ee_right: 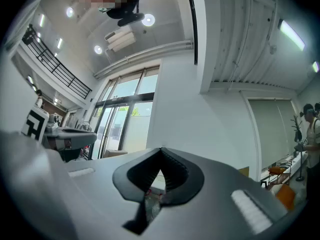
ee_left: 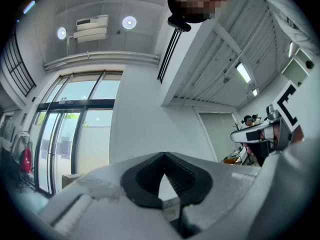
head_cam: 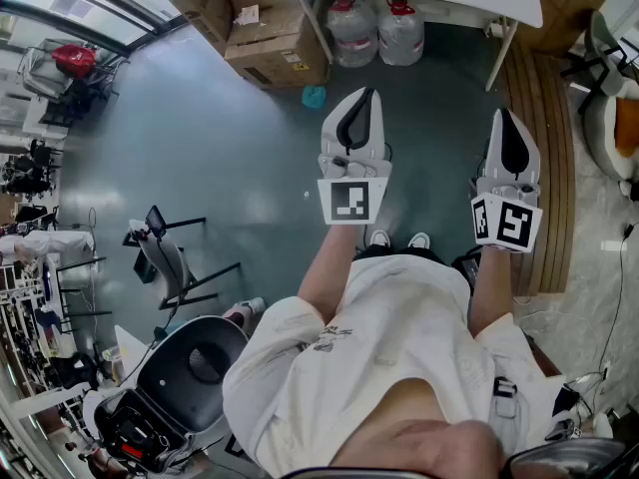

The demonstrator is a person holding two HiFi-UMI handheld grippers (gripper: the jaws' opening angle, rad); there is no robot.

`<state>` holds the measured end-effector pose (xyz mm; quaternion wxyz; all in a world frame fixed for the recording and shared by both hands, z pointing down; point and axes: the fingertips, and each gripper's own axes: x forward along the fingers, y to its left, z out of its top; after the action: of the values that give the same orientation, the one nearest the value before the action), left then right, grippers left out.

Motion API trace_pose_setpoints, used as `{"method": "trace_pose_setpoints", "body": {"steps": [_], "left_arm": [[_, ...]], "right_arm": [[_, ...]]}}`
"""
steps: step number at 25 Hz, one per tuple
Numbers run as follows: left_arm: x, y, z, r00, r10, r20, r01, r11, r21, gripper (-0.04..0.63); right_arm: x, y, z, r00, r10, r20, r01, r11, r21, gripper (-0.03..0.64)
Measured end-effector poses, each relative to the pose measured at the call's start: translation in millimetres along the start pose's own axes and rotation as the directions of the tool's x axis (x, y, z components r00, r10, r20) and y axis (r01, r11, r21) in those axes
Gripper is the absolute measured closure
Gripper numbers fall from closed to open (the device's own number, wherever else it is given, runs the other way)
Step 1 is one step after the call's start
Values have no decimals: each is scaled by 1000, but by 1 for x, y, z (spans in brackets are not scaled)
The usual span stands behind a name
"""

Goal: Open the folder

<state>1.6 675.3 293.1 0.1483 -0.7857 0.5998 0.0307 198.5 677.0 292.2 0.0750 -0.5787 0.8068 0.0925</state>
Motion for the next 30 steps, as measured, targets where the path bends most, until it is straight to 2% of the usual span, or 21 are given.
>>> {"method": "trace_pose_setpoints", "body": {"steps": [8, 11, 16, 21, 26, 30], "left_arm": [[8, -39, 2, 1000, 1, -5, -1, 1000, -24, 595], [6, -56, 4, 1000, -6, -5, 6, 1000, -13, 595], [-6, -79, -13, 997, -16, -69, 17, 1000, 11, 594], [-11, -84, -19, 998, 0, -63, -1, 1000, -10, 595], [-4, -82, -16, 998, -4, -59, 5, 1000, 17, 595], [5, -80, -14, 999, -6, -45, 6, 1000, 6, 595]], "right_arm": [[-18, -37, 0, 1000, -15, -13, 15, 1000, 5, 617], [-29, -46, -7, 1000, -6, -26, 7, 1000, 11, 617], [-46, -53, -28, 999, -6, -52, 8, 999, 34, 617], [-50, -55, -34, 999, -3, -51, 6, 998, 57, 617], [-46, -62, -27, 1000, -6, -29, 7, 999, 50, 617], [-40, -67, -26, 1000, -16, -22, 17, 999, 41, 617]]}}
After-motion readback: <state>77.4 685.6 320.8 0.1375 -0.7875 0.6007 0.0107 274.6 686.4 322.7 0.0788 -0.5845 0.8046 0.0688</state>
